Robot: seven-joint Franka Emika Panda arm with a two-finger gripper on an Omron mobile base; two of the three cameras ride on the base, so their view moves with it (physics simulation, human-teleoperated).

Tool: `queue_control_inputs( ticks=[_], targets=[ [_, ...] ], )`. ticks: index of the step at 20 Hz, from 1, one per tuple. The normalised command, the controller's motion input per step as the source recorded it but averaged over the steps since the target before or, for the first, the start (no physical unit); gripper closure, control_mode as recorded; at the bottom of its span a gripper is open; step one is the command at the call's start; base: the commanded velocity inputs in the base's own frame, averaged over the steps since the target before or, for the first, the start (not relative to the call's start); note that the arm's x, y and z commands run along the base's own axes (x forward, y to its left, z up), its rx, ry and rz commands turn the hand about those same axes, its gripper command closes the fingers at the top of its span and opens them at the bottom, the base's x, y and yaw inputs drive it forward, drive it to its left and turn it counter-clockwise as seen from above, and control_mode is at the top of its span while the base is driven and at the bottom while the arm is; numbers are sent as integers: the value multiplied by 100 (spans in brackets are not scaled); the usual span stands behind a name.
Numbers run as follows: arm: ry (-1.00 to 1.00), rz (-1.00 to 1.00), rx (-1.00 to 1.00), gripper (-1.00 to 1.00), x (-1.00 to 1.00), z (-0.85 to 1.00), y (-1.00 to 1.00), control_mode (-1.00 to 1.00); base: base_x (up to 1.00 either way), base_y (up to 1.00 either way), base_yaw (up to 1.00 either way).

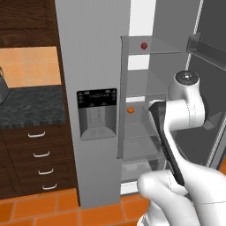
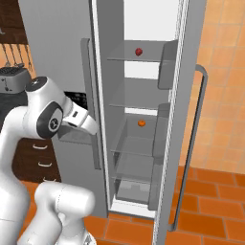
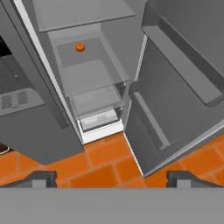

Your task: Take the strawberry from the fridge and place it on top of the pancake, located on the dining counter.

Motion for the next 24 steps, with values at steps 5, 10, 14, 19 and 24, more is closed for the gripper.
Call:
queue_control_inputs(
  ticks=[5, 10, 14, 19, 24],
  targets=[
    [0, 0, 0, -100, 0, 0, 0, 100, 35, -22, -20],
    [0, 0, 0, -100, 0, 0, 0, 100, 47, -11, -24],
    [0, 0, 0, -100, 0, 0, 0, 100, 64, -10, -24],
    [0, 0, 0, -100, 0, 0, 0, 100, 37, -18, -29],
    [0, 0, 0, -100, 0, 0, 0, 100, 38, -7, -22]
  ],
)
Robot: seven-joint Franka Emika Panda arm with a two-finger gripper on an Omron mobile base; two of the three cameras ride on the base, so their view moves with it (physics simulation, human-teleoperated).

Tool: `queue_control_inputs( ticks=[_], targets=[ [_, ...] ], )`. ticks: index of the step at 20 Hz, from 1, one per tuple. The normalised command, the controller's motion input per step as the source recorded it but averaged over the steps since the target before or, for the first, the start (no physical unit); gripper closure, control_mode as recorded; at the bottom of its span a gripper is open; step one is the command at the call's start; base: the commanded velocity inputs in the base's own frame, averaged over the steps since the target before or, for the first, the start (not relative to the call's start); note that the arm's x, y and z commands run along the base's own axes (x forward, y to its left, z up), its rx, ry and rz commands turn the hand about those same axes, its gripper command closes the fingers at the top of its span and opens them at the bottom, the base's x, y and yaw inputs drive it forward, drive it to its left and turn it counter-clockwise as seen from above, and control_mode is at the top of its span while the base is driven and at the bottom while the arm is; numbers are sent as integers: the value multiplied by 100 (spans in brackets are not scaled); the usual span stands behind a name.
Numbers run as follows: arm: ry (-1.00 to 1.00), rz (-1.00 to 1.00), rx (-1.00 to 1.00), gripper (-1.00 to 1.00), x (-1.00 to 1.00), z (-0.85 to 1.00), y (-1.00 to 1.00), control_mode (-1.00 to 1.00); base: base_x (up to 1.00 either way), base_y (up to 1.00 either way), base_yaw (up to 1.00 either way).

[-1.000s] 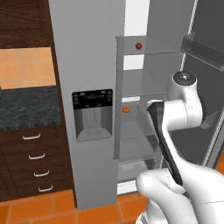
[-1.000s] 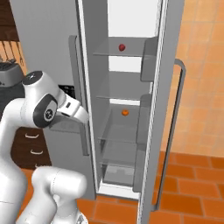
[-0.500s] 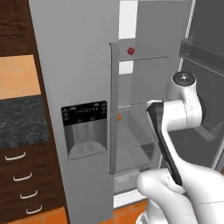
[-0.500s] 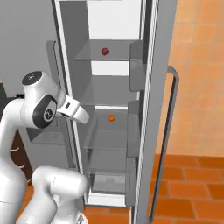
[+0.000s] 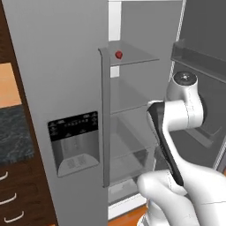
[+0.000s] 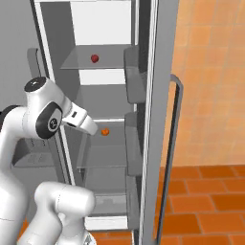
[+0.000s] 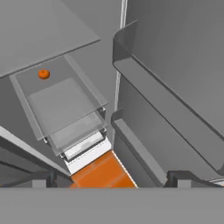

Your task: Take the strawberry from the fridge and place it on top of the pancake, located on the dining counter.

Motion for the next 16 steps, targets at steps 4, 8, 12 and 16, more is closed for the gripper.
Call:
queue_control_inputs(
  ticks=[4, 8, 12, 16],
  targets=[
    [0, 0, 0, -100, 0, 0, 0, 100, 60, 0, -1],
    [0, 0, 0, -100, 0, 0, 0, 100, 56, -11, 15],
    [0, 0, 0, -100, 0, 0, 0, 100, 41, -30, 40],
    [0, 0, 0, -100, 0, 0, 0, 100, 46, -45, 45]
  ],
)
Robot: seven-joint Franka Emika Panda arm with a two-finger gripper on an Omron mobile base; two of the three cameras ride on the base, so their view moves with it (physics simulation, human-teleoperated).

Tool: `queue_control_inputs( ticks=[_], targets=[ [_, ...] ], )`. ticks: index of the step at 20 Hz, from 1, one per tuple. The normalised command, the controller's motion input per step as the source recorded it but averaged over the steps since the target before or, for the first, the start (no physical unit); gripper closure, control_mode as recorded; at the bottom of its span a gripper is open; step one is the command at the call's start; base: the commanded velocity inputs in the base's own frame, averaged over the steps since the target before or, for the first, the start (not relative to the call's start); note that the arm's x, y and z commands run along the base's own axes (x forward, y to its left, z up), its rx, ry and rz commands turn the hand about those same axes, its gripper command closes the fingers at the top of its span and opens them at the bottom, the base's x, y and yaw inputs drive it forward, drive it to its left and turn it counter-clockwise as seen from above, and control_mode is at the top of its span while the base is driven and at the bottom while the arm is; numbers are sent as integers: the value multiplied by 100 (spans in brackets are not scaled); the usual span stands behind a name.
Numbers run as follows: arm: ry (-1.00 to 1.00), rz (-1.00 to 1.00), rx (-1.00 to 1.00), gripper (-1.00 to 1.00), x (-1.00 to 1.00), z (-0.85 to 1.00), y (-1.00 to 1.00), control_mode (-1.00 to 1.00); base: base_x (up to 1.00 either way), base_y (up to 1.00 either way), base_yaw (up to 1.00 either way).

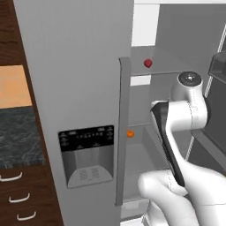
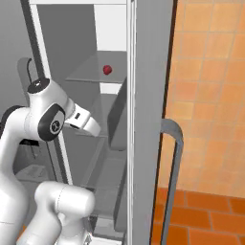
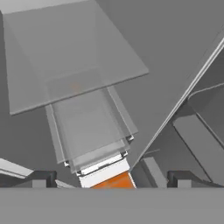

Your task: Take the strawberry from the fridge and place it on top of the pancake, located on the dining counter.

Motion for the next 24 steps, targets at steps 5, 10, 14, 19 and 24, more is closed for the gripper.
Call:
queue_control_inputs(
  ticks=[5, 10, 14, 19, 24],
  targets=[
    [0, 0, 0, -100, 0, 0, 0, 100, 42, -31, 17],
    [-18, 5, 2, -100, 10, 69, -2, -100, 0, 0, 0],
    [-18, 3, 0, -100, 38, 77, 0, -100, 0, 0, 0],
    [10, 1, 0, -100, 63, 10, 0, -100, 0, 0, 0],
    [-14, 17, 0, -100, 29, 66, 0, -100, 0, 0, 0]
  ],
)
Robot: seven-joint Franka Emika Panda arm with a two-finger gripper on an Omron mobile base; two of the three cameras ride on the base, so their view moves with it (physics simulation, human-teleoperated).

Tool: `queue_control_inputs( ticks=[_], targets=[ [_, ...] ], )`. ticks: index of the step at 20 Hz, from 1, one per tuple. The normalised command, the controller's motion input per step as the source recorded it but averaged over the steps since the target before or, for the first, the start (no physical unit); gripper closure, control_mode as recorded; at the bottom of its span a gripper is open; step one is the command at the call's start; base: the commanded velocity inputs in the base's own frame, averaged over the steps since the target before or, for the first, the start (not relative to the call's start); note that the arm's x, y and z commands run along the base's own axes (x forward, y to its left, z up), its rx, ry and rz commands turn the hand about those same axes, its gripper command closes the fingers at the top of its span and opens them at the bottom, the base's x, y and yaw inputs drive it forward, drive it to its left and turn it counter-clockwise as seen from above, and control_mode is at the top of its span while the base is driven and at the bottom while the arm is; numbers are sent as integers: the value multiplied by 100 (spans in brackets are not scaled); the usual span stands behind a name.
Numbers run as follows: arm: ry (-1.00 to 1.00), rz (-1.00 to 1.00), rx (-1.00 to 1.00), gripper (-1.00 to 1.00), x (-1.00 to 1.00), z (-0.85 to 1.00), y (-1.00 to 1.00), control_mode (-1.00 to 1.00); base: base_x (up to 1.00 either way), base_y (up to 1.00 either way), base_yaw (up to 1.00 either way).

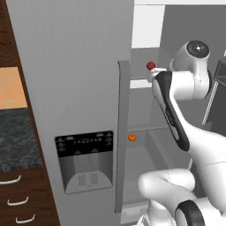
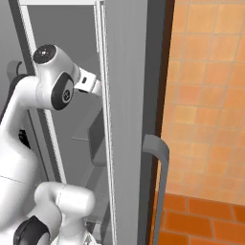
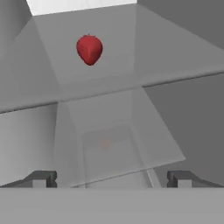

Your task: Take the strawberry from the fridge and place it on top of the pancake, located on the dining counter.

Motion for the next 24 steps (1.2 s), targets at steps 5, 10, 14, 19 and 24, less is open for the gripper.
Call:
queue_control_inputs(
  ticks=[5, 10, 14, 19, 24],
  targets=[
    [0, 17, 0, -100, 48, 21, -11, -100, 0, 0, 0],
    [0, 7, 0, -100, 71, 8, 0, -100, 0, 0, 0],
    [2, 1, 0, -100, 67, 0, 0, -100, 0, 0, 0],
    [7, 0, -3, -100, 65, -3, 0, -100, 0, 0, 0],
    [11, 0, -2, -100, 59, -20, 0, -100, 0, 0, 0]
  ],
)
